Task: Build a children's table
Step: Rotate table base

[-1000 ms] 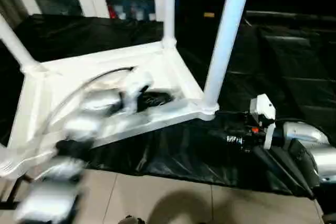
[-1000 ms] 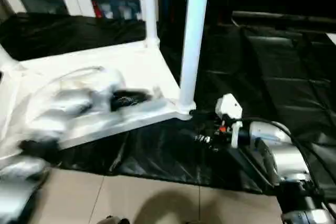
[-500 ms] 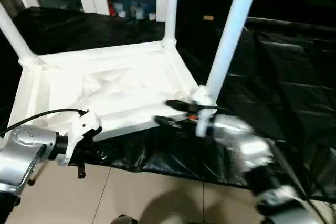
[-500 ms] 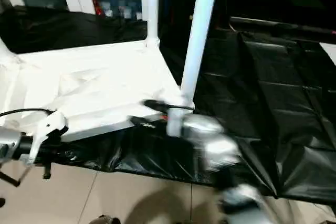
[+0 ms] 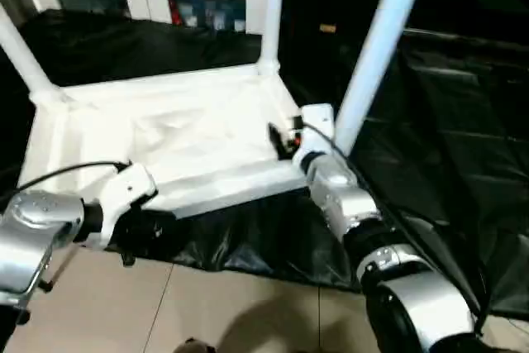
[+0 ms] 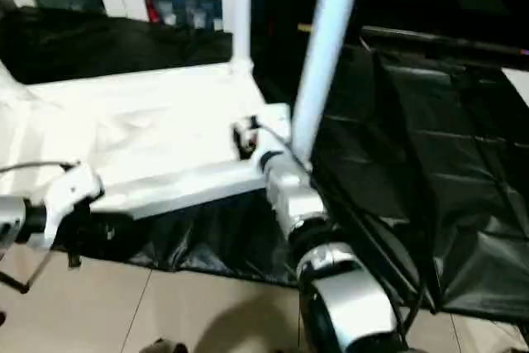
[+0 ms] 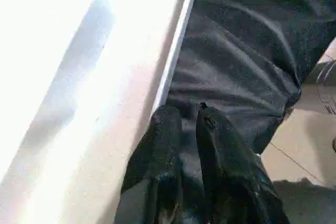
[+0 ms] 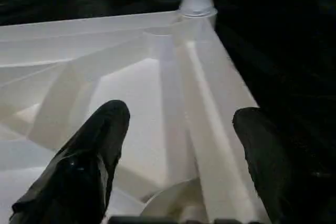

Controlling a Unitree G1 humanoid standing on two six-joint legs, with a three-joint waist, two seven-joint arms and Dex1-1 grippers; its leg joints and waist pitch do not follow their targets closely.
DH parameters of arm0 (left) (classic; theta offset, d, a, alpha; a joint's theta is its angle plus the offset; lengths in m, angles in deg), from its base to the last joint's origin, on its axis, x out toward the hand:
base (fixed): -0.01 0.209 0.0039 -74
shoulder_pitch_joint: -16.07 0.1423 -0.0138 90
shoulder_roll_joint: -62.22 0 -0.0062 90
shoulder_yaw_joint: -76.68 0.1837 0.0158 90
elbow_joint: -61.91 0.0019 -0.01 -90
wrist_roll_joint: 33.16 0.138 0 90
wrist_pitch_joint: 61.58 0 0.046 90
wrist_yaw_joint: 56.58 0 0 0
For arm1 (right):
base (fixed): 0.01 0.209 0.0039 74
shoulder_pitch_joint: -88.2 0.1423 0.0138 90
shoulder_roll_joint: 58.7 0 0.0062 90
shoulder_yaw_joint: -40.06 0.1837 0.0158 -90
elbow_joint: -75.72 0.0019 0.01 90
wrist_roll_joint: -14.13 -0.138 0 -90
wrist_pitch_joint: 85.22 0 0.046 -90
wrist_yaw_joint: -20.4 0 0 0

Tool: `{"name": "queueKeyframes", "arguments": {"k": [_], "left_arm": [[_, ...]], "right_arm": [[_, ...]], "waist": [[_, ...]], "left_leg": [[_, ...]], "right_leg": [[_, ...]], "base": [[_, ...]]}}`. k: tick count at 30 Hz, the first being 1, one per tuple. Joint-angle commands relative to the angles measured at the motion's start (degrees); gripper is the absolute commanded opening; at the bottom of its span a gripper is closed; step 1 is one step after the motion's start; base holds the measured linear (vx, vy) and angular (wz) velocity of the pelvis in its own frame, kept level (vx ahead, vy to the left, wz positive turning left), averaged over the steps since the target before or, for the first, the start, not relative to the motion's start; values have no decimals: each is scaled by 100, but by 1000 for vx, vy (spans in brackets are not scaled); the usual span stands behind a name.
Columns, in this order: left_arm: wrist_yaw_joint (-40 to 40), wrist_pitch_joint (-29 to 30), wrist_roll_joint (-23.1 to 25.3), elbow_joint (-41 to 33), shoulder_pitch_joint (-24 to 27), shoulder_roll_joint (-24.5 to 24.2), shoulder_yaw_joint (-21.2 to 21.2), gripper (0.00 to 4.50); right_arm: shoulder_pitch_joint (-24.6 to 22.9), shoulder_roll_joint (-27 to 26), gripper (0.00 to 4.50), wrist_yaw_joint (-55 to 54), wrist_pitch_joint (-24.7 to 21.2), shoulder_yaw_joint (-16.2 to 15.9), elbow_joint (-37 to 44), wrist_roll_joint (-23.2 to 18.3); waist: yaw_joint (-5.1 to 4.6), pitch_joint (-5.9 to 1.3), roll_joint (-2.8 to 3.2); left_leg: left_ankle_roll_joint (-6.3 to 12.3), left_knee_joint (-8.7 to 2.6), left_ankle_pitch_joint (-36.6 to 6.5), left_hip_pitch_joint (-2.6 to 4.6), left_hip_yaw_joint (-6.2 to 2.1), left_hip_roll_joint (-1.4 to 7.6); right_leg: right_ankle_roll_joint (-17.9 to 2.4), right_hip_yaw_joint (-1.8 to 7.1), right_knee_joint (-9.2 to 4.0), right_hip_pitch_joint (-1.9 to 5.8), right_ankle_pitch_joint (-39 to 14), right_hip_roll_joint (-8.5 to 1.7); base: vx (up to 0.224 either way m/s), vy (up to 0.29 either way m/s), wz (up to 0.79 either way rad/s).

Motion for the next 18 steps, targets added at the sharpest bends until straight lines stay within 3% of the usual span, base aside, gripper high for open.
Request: {"name": "queueKeyframes", "arguments": {"k": [1,8,9,10,11,13,14,15,16,17,18], "left_arm": [[335,-167,227,198,-143,38,-7,76],[757,-453,453,505,-449,371,382,76],[951,-620,562,708,-591,532,489,76],[951,-620,562,708,-591,532,489,76],[1122,-801,677,950,-742,675,572,76],[1589,-1226,895,1543,-1131,1090,653,76],[1775,-1371,925,1716,-1267,1243,647,76],[1868,-1447,930,1807,-1336,1316,640,76],[1982,-1574,897,1835,-1363,1405,587,76],[2088,-1711,863,1842,-1366,1479,532,76],[2145,-1798,845,1843,-1361,1513,500,76]], "right_arm": [[73,358,365,-366,180,332,-296,-36],[266,941,365,-792,483,484,-774,151],[309,1073,365,-844,533,497,-851,199],[309,1073,365,-844,533,497,-851,199],[328,1180,365,-885,552,512,-882,215],[400,1413,365,-962,663,553,-1037,234],[428,1494,365,-991,726,539,-1109,273],[442,1533,365,-1010,758,526,-1145,303],[446,1563,365,-919,799,513,-1146,317],[451,1581,365,-815,843,511,-1144,320],[456,1583,365,-750,869,513,-1145,317]], "waist": [[-28,-427,169],[85,-390,145],[98,-396,235],[98,-396,235],[73,-407,156],[110,-419,211],[112,-414,193],[114,-433,166],[98,-434,235],[72,-440,238],[78,-449,309]], "left_leg": [[-365,-384,-1199,223,-58,119],[-481,-377,-1869,261,-57,124],[-516,-370,-1902,233,-83,111],[-516,-370,-1902,233,-83,111],[-505,-371,-1909,188,-97,107],[-488,-325,-1968,269,-63,98],[-469,-321,-2009,276,-54,96],[-441,-322,-1890,204,-77,98],[-442,-338,-1785,157,-105,104],[-423,-323,-1787,145,-112,96],[-418,-310,-1781,152,-120,94]], "right_leg": [[-1121,263,-257,205,-67,-214],[-942,279,-347,135,-945,-228],[-889,277,-336,149,-1052,-238],[-889,277,-336,149,-1052,-238],[-877,263,-343,191,-1074,-232],[-920,272,-373,121,-1060,-224],[-946,276,-392,108,-1070,-223],[-965,273,-360,185,-1003,-248],[-948,249,-350,210,-919,-248],[-962,234,-346,224,-804,-231],[-992,231,-320,224,-719,-239]], "base": [[0,0,0],[0,0,0],[0,0,0],[0,0,0],[0,0,0],[0,0,0],[0,0,0],[0,0,0],[0,0,0],[0,0,0],[0,0,0]]}}
